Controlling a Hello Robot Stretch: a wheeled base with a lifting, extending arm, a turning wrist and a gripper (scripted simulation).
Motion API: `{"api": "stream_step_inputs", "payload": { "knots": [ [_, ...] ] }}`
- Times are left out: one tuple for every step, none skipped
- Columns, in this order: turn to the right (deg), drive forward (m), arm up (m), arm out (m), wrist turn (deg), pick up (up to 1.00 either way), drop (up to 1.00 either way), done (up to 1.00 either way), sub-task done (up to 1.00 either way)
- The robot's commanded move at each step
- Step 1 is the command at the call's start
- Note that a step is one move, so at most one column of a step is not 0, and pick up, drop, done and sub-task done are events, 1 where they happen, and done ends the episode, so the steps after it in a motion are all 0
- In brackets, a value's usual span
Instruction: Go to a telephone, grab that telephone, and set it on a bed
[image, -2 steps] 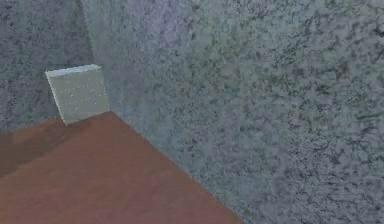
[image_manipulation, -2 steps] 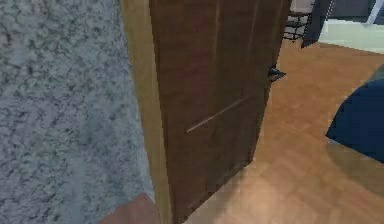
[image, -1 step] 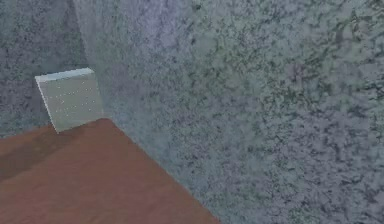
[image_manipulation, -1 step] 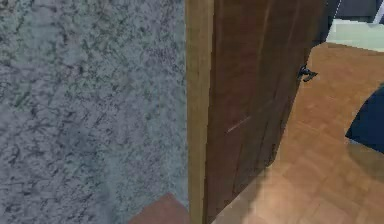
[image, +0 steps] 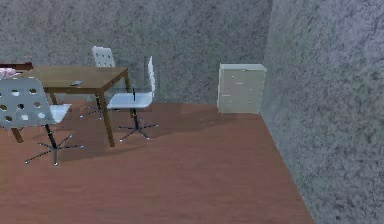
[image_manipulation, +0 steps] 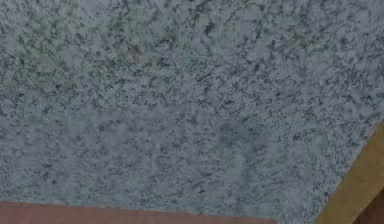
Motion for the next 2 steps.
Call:
{"api": "stream_step_inputs", "payload": {
  "knots": [
    [-18.0, 0.0, 0.0, 0.0, 0.0, 0.0, 0.0, 0.0, 0.0],
    [0.0, 1.0, 0.0, 0.0, 0.0, 0.0, 0.0, 0.0, 0.0]
  ]
}}
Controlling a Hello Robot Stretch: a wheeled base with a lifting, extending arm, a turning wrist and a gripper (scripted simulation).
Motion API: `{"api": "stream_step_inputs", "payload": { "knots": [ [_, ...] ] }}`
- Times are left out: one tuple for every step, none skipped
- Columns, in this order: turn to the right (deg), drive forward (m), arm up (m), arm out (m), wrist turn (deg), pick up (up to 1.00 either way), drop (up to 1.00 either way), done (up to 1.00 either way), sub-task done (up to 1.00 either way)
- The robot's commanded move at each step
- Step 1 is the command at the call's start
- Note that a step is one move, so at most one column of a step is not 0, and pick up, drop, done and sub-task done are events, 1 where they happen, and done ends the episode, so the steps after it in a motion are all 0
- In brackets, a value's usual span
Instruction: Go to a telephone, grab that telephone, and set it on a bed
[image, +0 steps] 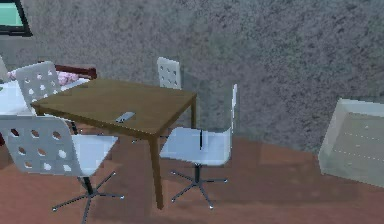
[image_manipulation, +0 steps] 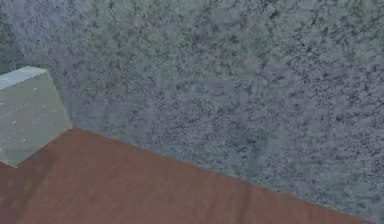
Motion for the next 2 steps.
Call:
{"api": "stream_step_inputs", "payload": {
  "knots": [
    [0.0, 0.45, 0.0, 0.0, 0.0, 0.0, 0.0, 0.0, 0.0],
    [-45.0, 0.0, 0.0, 0.0, 0.0, 0.0, 0.0, 0.0, 0.0]
  ]
}}
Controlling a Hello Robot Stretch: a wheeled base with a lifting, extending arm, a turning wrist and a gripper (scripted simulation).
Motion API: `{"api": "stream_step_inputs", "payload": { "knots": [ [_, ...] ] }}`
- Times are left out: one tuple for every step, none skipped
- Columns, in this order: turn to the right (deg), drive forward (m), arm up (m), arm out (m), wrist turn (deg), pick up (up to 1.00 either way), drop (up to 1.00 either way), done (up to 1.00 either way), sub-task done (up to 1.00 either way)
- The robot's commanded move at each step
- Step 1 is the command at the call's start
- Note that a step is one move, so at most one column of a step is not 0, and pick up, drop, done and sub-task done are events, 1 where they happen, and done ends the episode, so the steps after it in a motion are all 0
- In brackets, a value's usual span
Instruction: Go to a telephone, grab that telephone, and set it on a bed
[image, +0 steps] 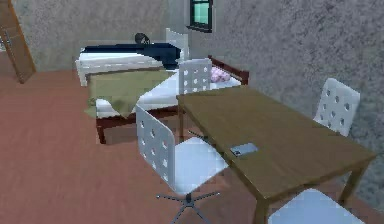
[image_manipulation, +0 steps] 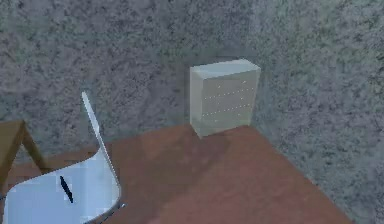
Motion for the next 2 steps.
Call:
{"api": "stream_step_inputs", "payload": {
  "knots": [
    [-45.0, 0.0, 0.0, 0.0, 0.0, 0.0, 0.0, 0.0, 0.0],
    [-21.0, 0.0, 0.0, 0.0, 0.0, 0.0, 0.0, 0.0, 0.0]
  ]
}}
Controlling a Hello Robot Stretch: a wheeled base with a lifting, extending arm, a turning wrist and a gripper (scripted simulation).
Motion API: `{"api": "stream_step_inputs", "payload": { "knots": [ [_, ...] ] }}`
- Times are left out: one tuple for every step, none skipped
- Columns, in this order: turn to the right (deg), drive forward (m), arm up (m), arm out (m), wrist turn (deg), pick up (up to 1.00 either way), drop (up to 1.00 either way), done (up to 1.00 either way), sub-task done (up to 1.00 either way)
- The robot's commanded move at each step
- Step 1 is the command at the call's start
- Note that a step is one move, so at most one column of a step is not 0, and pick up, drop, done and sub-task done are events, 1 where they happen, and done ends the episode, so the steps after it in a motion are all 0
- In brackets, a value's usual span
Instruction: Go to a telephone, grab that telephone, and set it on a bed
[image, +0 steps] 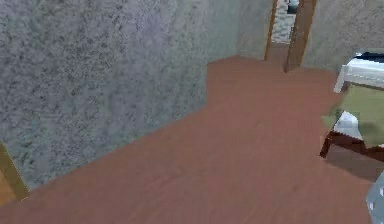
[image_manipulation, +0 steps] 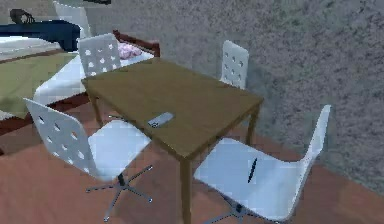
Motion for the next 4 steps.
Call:
{"api": "stream_step_inputs", "payload": {
  "knots": [
    [45.0, 0.0, 0.0, 0.0, 0.0, 0.0, 0.0, 0.0, 0.0],
    [9.0, 0.0, 0.0, 0.0, 0.0, 0.0, 0.0, 0.0, 0.0],
    [0.0, 0.45, 0.0, 0.0, 0.0, 0.0, 0.0, 0.0, 0.0],
    [-33.0, 0.0, 0.0, 0.0, 0.0, 0.0, 0.0, 0.0, 0.0]
  ]
}}
